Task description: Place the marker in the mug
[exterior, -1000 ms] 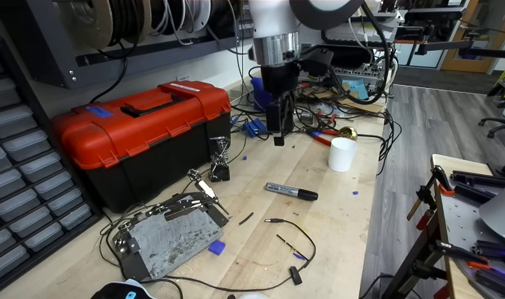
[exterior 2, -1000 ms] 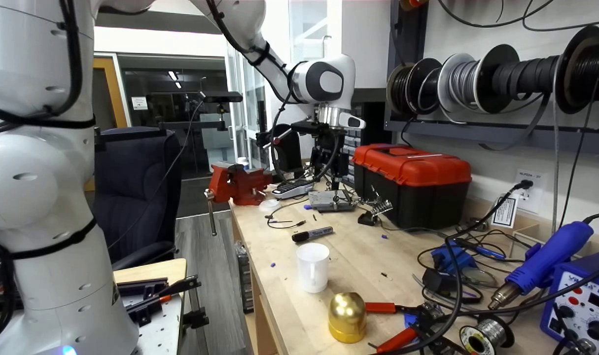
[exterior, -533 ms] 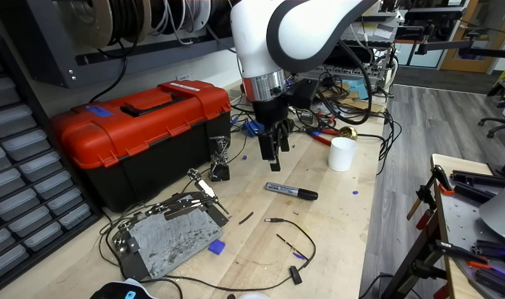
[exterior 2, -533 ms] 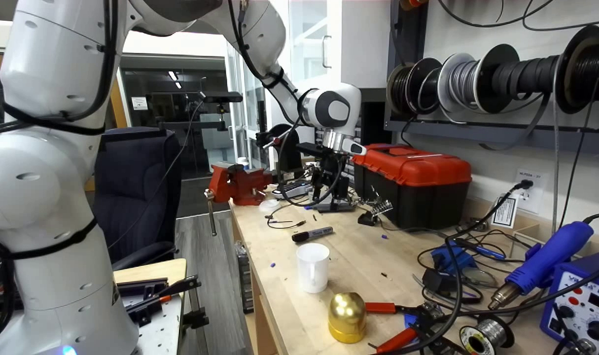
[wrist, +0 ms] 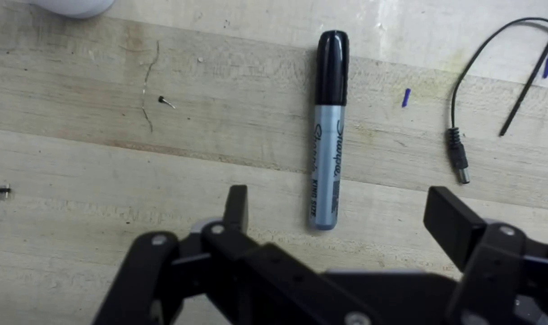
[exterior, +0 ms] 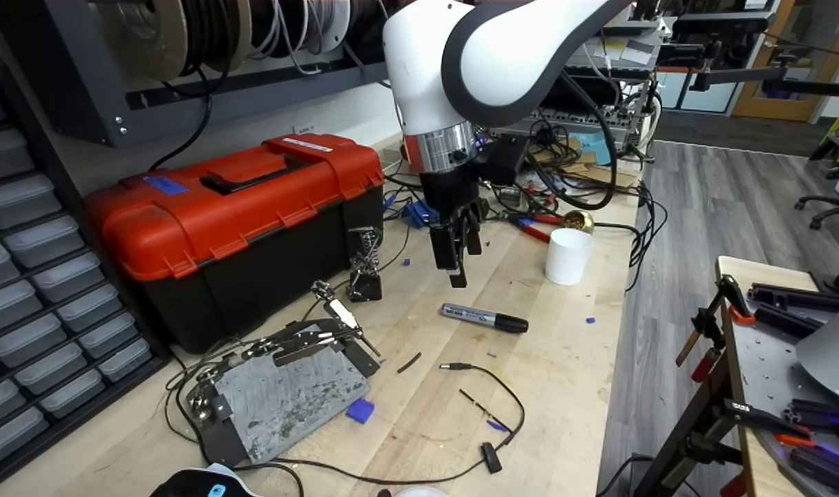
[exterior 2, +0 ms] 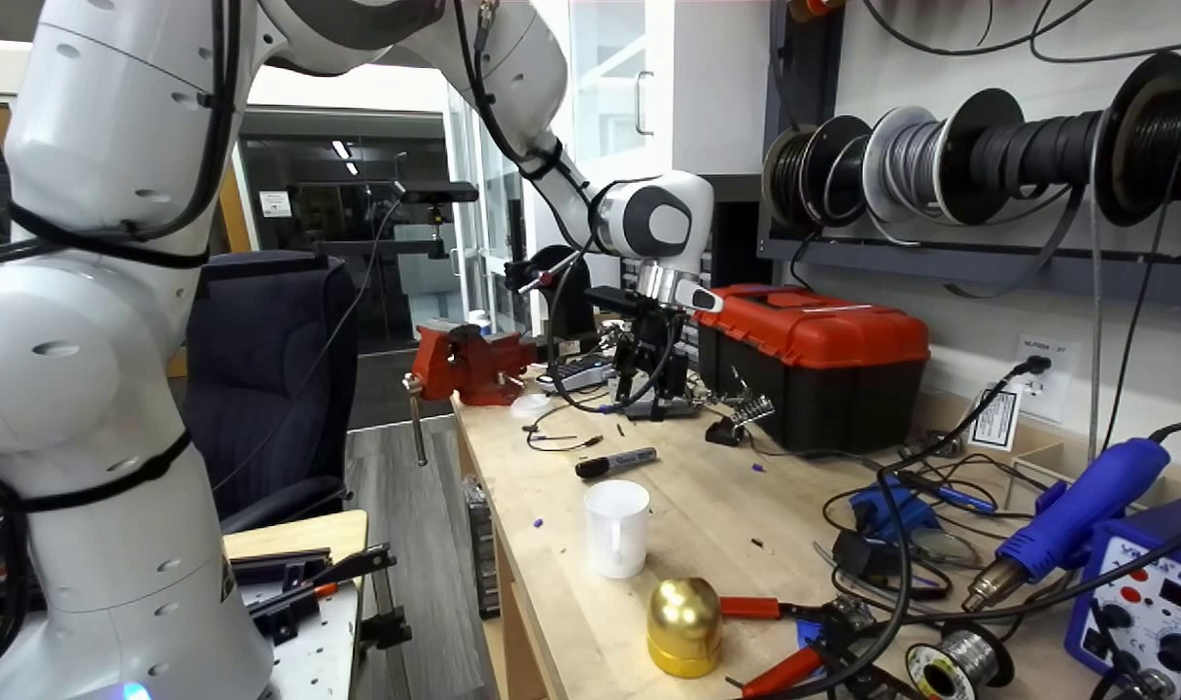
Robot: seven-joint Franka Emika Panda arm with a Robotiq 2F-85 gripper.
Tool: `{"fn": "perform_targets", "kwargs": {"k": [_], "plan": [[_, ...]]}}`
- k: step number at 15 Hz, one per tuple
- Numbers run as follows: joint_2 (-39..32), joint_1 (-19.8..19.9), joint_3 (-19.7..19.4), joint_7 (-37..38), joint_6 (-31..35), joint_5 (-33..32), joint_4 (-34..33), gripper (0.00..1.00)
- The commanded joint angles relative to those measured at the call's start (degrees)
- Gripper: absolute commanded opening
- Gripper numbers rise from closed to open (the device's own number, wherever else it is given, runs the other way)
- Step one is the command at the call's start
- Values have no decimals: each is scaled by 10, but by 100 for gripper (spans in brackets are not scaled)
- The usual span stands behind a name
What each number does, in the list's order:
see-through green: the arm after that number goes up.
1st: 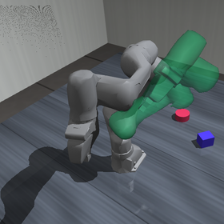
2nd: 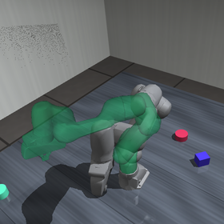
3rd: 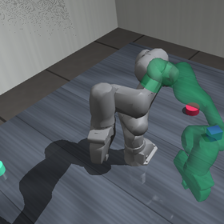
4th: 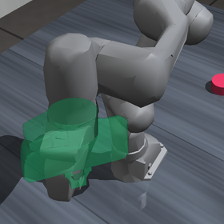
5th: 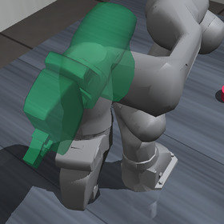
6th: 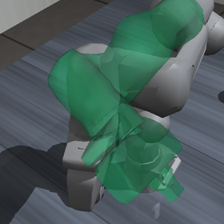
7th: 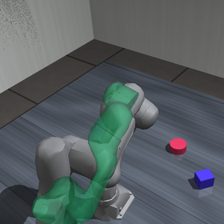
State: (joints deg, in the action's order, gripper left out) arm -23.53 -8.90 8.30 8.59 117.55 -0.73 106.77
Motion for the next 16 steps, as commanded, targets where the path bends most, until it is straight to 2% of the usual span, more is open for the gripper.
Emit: {"fn": "perform_targets", "kwargs": {"k": [1,9,16], "plan": [[-13,-12,-10,2,-9,-9,-15,100],[-48,-15,-7,-12,14,-6,-17,100],[-97,-20,-7,-28,3,-7,-54,100]]}}
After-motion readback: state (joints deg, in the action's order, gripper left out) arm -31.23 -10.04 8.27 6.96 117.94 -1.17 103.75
